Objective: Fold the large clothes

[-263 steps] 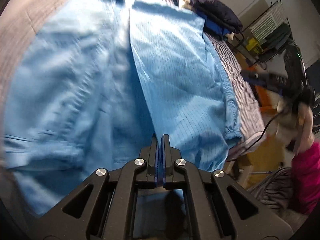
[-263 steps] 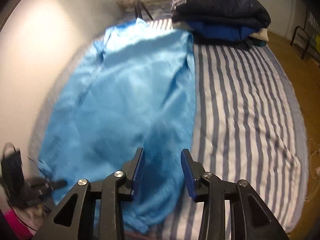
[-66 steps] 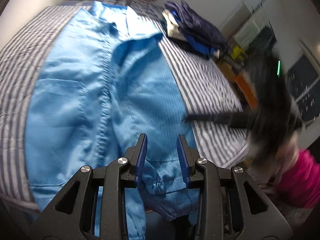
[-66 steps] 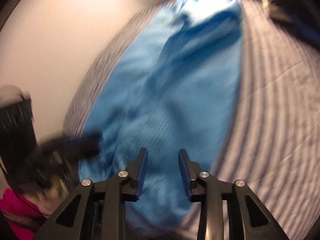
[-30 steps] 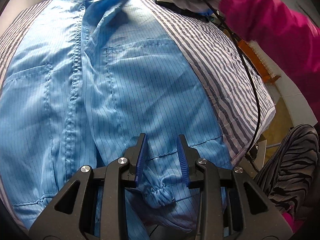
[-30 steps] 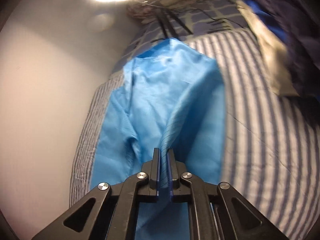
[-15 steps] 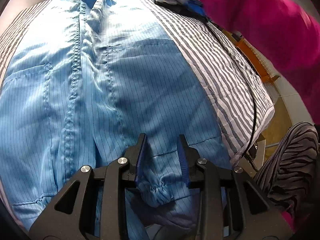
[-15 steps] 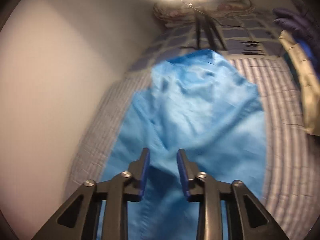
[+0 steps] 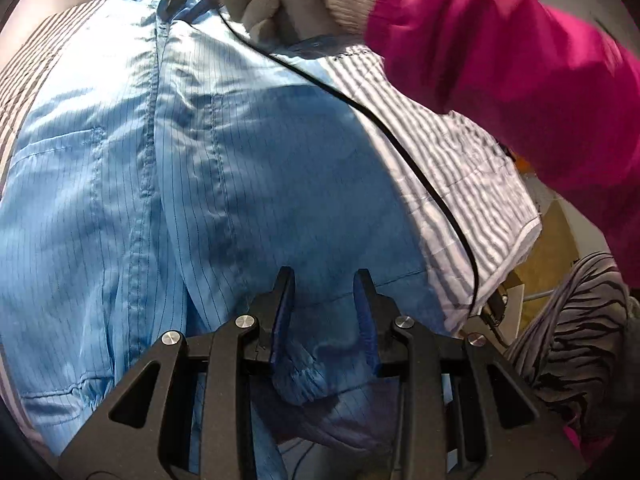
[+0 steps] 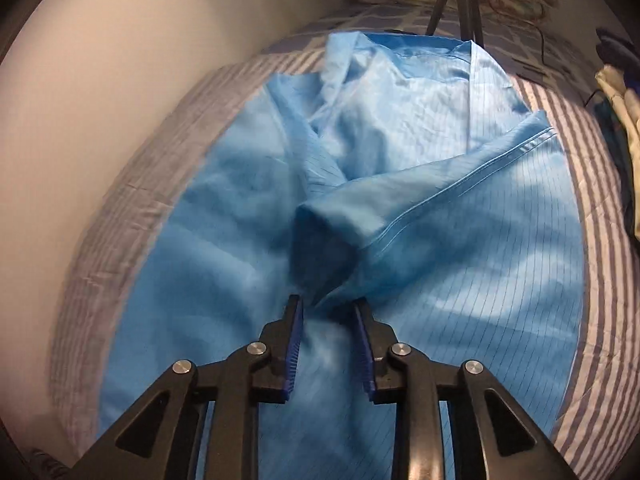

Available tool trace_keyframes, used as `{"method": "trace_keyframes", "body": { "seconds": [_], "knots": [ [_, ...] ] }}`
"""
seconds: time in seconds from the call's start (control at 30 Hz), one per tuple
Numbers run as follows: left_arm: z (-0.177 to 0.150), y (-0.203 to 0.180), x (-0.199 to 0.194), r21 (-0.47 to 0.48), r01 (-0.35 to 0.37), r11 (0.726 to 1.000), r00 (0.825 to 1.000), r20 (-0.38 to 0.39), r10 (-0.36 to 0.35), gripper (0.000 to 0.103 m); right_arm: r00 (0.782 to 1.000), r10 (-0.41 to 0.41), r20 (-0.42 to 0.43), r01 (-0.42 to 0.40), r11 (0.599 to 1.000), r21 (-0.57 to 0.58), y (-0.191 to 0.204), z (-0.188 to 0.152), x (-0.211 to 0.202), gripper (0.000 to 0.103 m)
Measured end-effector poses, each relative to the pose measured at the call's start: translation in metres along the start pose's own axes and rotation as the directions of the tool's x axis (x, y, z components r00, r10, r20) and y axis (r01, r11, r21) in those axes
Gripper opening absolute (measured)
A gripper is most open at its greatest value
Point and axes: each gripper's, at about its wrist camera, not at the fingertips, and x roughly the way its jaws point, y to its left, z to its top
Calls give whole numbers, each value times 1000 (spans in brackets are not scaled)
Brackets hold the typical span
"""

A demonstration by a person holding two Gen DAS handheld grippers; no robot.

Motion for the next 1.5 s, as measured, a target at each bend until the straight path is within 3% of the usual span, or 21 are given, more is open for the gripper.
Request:
{"method": "trace_keyframes", "body": {
  "seconds": [0.1, 0.2, 0.33, 0.53, 0.7, 0.87, 1.0, 1.13, 1.2, 1.23, 1.33, 1.4, 1.5],
  "knots": [
    [-5, -3, -15, 10, 17, 1000, 1000, 25, -17, 32, 995, 64, 75, -67, 997, 41, -10, -13, -50, 31],
    [-11, -4, -35, 12, 30, 999, 998, 49, -30, 32, 989, 73, 128, -79, 996, 44, -16, -35, -99, 35],
    [-22, 1, -67, -16, 39, 999, 995, 96, -37, 32, 980, 81, 180, -94, 994, 63, -24, -86, -165, 35],
    [-37, 24, -118, -73, -26, 997, 986, 164, 38, 32, 981, 42, 192, -47, 999, 22, -8, -160, -213, 35],
    [-44, 66, -138, -195, -98, 976, 972, 191, 136, 32, 993, -1, 115, 6, 999, -43, 15, -222, -200, 35],
    [-50, 110, -135, -358, -110, 927, 968, 174, 182, 32, 999, -4, 33, 5, 999, -33, 25, -271, -167, 34],
    [-56, 125, -125, -379, -153, 913, 965, 142, 221, 32, 999, -42, -26, 40, 996, -80, 30, -298, -147, 32],
    [-60, 134, -108, -384, -199, 901, 963, 91, 252, 32, 986, -153, -61, 141, 976, -167, 29, -315, -140, 31],
    [-62, 140, -103, -402, -190, 896, 966, 84, 243, 33, 990, -122, -67, 113, 986, -126, 24, -315, -148, 31],
    [-64, 143, -102, -416, -184, 891, 968, 83, 239, 37, 994, -91, -56, 85, 992, -96, 20, -314, -154, 36],
    [-67, 150, -103, -454, -158, 877, 969, 98, 225, 46, 997, -80, -5, 80, 997, 5, 8, -313, -169, 73],
    [-68, 153, -101, -467, -125, 875, 977, 96, 191, 46, 998, -63, -9, 63, 996, 68, -1, -315, -168, 70],
    [-68, 151, -96, -451, -107, 886, 983, 88, 164, 46, 998, 14, -59, -7, 994, 110, -6, -318, -154, 48]
  ]
}}
